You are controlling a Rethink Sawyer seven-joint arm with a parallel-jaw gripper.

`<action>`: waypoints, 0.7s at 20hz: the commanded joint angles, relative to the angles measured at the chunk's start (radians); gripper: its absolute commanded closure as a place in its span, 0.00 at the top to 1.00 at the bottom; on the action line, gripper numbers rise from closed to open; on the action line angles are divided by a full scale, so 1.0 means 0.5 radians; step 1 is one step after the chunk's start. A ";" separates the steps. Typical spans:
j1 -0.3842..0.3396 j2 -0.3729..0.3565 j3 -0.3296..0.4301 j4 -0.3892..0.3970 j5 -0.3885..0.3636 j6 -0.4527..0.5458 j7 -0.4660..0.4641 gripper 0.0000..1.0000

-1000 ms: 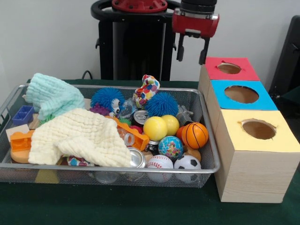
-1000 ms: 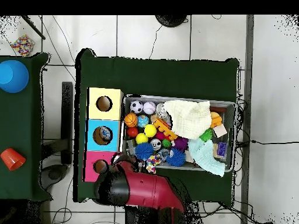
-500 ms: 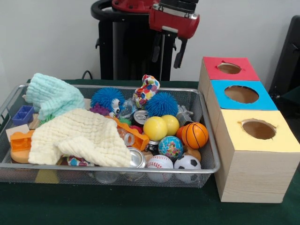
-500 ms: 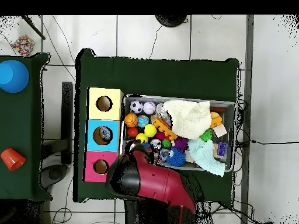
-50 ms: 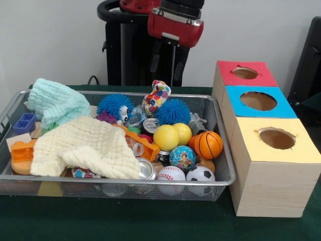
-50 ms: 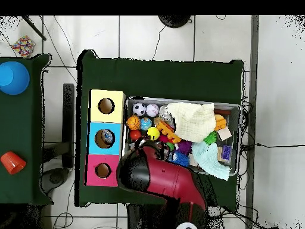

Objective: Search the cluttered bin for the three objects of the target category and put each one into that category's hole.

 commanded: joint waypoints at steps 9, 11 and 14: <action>-0.207 0.074 0.146 -0.126 0.008 0.120 0.201 1.00; -0.217 0.067 0.159 -0.109 0.006 0.105 0.202 1.00; -0.239 0.070 0.174 -0.112 -0.003 0.104 0.185 1.00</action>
